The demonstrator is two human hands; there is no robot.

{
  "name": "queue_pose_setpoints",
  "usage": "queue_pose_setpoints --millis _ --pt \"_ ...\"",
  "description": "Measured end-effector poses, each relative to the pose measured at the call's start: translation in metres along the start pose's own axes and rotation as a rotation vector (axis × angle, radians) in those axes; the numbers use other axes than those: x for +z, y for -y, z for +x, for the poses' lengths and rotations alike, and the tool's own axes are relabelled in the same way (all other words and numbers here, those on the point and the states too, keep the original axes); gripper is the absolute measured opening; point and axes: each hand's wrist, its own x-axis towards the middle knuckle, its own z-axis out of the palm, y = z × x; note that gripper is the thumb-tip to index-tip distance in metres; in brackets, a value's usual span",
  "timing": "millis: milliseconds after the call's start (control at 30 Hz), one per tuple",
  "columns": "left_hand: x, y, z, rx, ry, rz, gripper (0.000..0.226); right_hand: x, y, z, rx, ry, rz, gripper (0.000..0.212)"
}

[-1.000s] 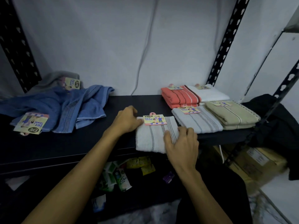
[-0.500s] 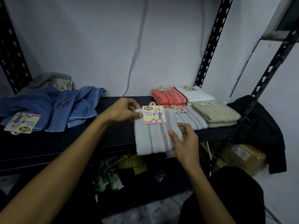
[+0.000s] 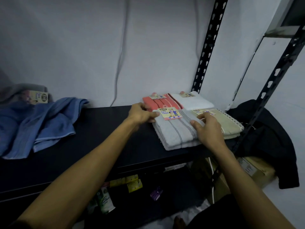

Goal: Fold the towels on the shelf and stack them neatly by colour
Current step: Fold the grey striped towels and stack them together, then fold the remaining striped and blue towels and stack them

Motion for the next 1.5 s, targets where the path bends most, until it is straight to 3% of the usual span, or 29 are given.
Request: queue_pose_setpoints --millis 167,233,333,433,500,567,767,900,1000,1167,1267,1333,1400,1500 --pt "0.011 0.024 0.009 0.037 -0.023 0.198 0.033 0.01 -0.011 0.007 -0.115 0.123 -0.288 0.033" --pt "0.011 0.028 0.009 0.067 -0.002 0.23 0.032 0.012 -0.006 0.007 -0.208 0.053 -0.408 0.033" --pt "0.009 0.037 0.011 0.118 -0.03 0.299 0.034 0.018 0.008 0.01 -0.358 -0.006 -0.346 0.034" --pt "0.011 0.045 0.008 0.184 -0.067 0.395 0.033 0.035 0.018 0.013 -0.385 0.201 -0.3 0.051" --pt "0.012 0.046 0.007 0.249 -0.06 0.469 0.032 0.047 0.018 0.01 -0.298 0.359 -0.345 0.06" --pt "0.007 0.046 0.006 0.283 -0.012 0.546 0.034 0.055 0.016 0.005 -0.236 0.408 -0.422 0.063" --pt "-0.029 0.044 -0.004 0.361 0.007 0.947 0.047 0.054 0.025 0.008 -0.229 0.366 -0.505 0.059" --pt "-0.07 0.04 -0.014 0.342 -0.039 1.081 0.055 0.065 0.054 0.004 -0.299 0.181 -0.617 0.068" --pt "-0.104 0.035 -0.021 0.34 -0.087 1.094 0.056 0.09 0.086 -0.003 -0.419 0.162 -0.484 0.065" --pt "-0.168 0.035 -0.037 0.41 -0.233 1.137 0.056 0.145 0.142 -0.012 -0.442 0.546 0.032 0.062" --pt "-0.21 0.041 -0.047 0.392 -0.379 1.238 0.065 0.184 0.178 -0.028 -0.405 0.668 0.192 0.06" --pt "-0.242 0.052 -0.054 0.322 -0.488 1.312 0.071 0.209 0.203 -0.042 -0.415 0.68 0.253 0.058" --pt "-0.274 0.069 -0.065 0.14 -0.551 1.301 0.079 0.232 0.224 -0.055 -0.461 0.68 0.282 0.056" --pt "-0.302 0.089 -0.087 -0.003 -0.501 1.192 0.094 0.259 0.243 -0.07 -0.504 0.704 0.283 0.065"
